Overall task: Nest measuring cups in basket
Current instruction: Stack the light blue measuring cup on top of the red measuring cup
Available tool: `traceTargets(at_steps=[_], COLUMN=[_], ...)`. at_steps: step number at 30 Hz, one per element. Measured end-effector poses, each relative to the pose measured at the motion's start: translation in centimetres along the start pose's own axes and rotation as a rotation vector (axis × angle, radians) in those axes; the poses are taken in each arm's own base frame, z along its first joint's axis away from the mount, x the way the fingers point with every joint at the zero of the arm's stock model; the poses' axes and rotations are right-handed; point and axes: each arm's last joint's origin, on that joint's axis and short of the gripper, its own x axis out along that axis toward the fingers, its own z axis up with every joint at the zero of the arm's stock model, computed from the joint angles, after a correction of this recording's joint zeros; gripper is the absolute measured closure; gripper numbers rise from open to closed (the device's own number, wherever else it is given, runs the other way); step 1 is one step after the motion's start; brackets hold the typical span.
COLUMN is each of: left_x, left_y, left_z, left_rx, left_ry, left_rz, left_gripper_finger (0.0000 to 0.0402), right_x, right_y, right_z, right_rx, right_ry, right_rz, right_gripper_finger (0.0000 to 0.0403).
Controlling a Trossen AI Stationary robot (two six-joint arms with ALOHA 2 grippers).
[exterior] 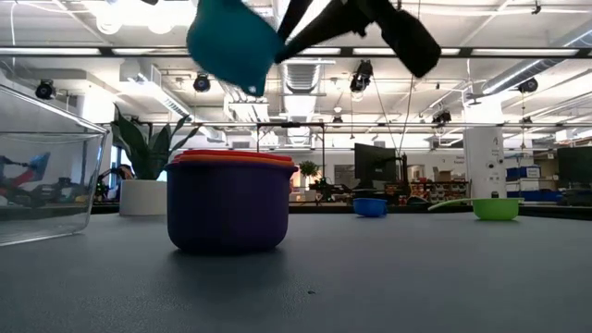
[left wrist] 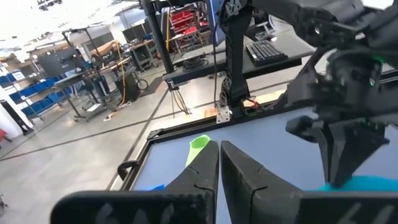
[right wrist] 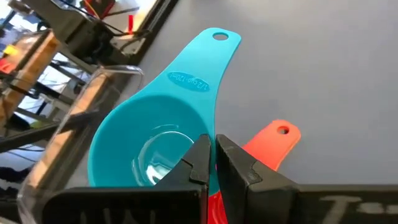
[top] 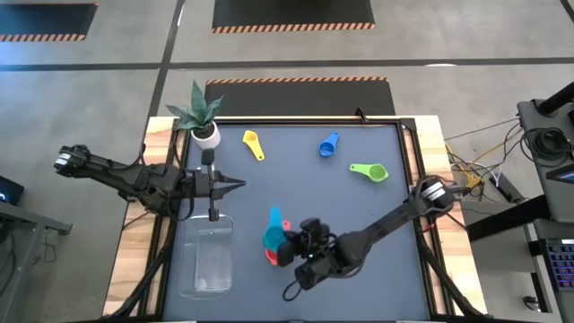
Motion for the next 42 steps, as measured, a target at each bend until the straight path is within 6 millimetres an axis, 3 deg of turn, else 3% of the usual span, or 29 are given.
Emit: traceTargets(at_steps=[9,17,24,42], left_x=[0.0,0.0,0.0,0.1], left_y=[0.0,0.0,0.0,-0.1], left_z=[0.0,-0.1,-0.1,-0.2], left_rx=[-0.006,-0.003,0.002,0.004], left_ry=[0.001,0.006,0.009,0.013], left_rz=[-0.001,-0.002,-0.003,-0.005], left_gripper_finger=[0.0402,0.0402,0.0402,0.0402], right_x=[1.5,1.1,2.3,2.3], right_y=[1.0,1.5,2.0,2.1], right_z=[-2.1,-3.1,-4.6,-4.4], right_rx=[-0.022,-0.081,-0.112,-0.119], right_ry=[0.060,0.104,0.117,0.107], right_rz=[-0.031,-0.218,-0.296,-0.326], right_gripper_finger=[0.0394,0.0394,0.0394,0.0394])
